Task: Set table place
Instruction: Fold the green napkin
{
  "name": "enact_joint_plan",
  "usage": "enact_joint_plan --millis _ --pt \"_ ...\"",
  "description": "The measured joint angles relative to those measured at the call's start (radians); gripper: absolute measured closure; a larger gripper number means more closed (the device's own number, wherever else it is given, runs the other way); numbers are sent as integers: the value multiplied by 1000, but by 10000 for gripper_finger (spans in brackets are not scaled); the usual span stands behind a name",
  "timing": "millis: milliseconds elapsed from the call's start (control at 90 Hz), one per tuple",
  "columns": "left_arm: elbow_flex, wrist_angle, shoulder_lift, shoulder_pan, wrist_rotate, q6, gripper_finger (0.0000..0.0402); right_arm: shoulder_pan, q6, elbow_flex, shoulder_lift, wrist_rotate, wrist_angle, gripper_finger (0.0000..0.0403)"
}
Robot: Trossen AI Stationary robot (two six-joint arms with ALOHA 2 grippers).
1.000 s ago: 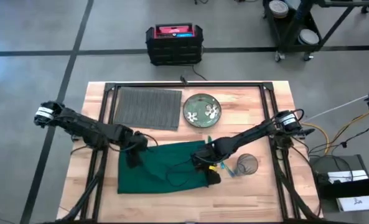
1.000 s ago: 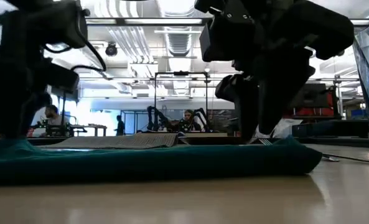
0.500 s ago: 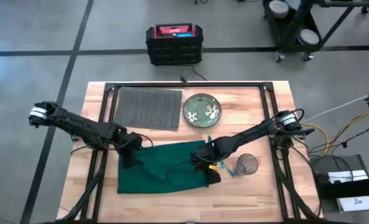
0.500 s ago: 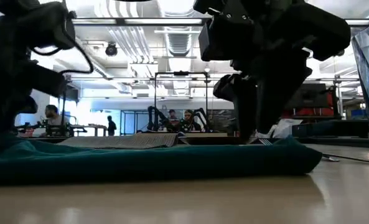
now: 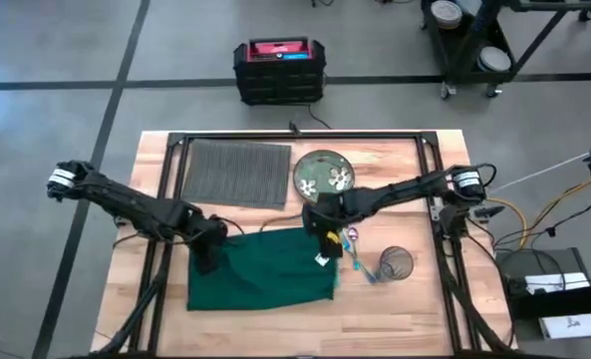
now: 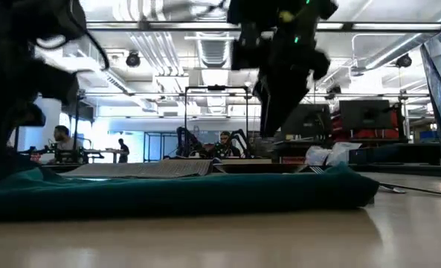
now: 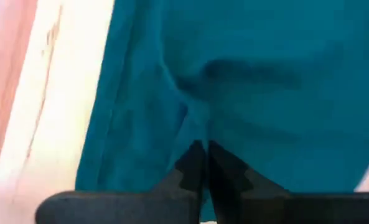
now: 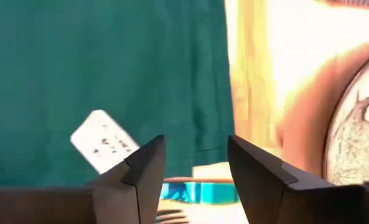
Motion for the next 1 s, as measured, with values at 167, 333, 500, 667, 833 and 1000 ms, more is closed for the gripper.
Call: enact_joint_plan --millis 167,333,500,667,833,1000 --pt "39 -25 -8 -46 -38 -25 401 -35 -7 -31 44 -75 4 219" --pt "37 -32 -7 -51 -55 -27 401 -28 -28 -33 71 -77 32 223" --pt "25 -40 -9 -51 -55 -27 401 -26 -32 -36 92 -76 44 242" --pt "25 -36 -9 -50 -54 -26 401 -26 -40 -42 96 -76 59 265" --pt "25 -36 -9 -50 -54 -19 401 -26 -38 -44 94 -76 57 314" --pt "25 -37 -9 -50 -54 -19 402 -24 -60 -45 96 -76 49 391"
